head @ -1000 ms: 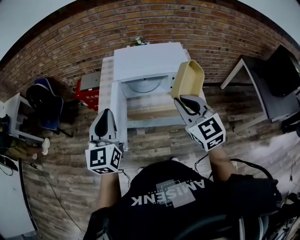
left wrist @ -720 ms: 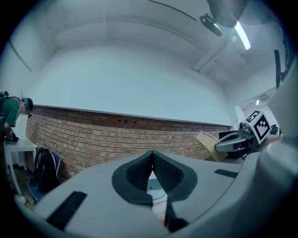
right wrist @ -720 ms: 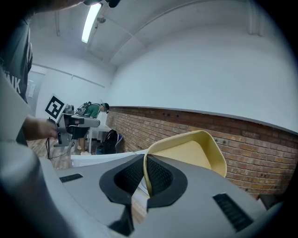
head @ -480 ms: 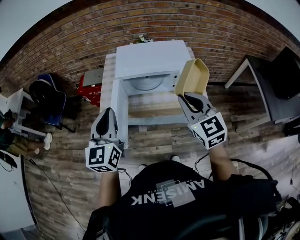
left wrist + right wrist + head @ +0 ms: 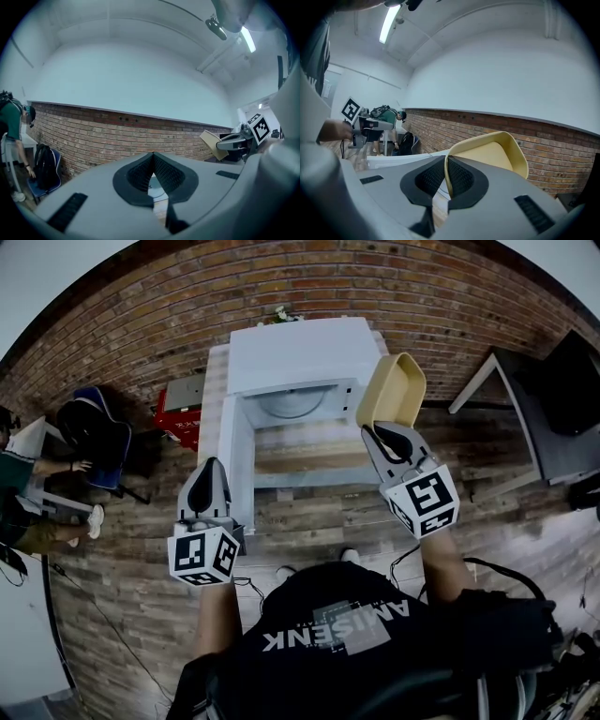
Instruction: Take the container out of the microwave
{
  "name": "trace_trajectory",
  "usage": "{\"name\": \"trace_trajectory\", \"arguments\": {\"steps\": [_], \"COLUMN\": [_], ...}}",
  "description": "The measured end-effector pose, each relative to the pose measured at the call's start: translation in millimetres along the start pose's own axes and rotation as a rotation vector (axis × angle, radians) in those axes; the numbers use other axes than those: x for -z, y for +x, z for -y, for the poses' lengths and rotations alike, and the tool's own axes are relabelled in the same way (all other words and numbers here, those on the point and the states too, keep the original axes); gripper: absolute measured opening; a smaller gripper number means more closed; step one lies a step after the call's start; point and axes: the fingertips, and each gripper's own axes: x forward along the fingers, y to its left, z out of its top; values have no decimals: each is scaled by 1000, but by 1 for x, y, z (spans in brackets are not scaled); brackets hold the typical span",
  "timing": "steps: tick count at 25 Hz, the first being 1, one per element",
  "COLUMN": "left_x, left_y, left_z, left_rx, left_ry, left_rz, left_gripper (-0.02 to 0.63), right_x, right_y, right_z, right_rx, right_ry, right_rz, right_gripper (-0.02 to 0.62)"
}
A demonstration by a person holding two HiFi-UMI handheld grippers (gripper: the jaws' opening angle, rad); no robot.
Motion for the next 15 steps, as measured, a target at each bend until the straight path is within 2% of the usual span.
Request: {"name": "trace_trajectory", "arguments": {"steps": [15], "left_x": [-7], "left_y": [-10], "left_z": [2], "left_rx": [1], "left_ry": [8], "left_rz": [21], "left_gripper": [12], "right_x": [-3], "right_y": [-2], "right_z": [-6], "right_rx": [-5], "right_ry": [-10], "right_rz": [0], "right_gripper": [49]}}
